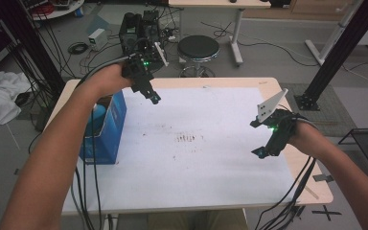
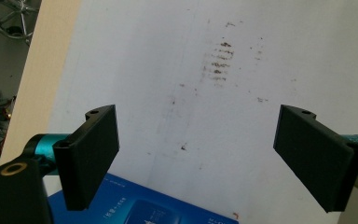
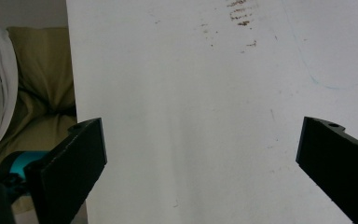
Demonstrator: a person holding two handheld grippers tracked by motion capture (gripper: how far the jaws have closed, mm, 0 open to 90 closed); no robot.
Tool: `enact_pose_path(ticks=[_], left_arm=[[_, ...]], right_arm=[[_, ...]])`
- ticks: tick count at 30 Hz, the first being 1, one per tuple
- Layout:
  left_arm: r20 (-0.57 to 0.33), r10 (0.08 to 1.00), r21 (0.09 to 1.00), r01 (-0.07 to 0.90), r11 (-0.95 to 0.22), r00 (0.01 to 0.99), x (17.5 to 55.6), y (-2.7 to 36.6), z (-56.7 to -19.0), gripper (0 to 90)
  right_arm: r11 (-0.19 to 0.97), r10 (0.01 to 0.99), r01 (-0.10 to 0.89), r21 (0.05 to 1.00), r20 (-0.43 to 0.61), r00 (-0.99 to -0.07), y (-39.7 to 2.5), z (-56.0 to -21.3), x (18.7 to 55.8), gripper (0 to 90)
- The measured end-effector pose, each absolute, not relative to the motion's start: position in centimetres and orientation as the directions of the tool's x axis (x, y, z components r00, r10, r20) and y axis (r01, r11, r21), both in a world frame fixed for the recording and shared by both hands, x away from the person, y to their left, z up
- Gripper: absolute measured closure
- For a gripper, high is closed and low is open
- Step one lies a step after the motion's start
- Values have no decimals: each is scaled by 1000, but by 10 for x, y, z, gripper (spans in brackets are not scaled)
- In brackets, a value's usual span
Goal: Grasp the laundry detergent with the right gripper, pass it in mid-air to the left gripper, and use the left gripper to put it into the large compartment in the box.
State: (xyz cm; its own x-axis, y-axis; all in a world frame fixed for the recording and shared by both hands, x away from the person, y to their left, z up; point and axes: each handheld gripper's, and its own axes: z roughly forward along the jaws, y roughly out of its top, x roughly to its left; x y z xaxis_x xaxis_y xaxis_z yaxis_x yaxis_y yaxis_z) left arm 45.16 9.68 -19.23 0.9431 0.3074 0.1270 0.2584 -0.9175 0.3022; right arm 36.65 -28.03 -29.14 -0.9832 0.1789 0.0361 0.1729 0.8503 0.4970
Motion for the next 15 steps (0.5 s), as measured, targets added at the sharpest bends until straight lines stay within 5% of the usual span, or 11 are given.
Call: enact_pose_path(ticks=[15], left_arm=[[99, 273, 291, 235, -927, 957, 459, 81, -201, 142]], right_arm=[[853, 175, 169, 493, 36, -984, -278, -292, 370, 6]])
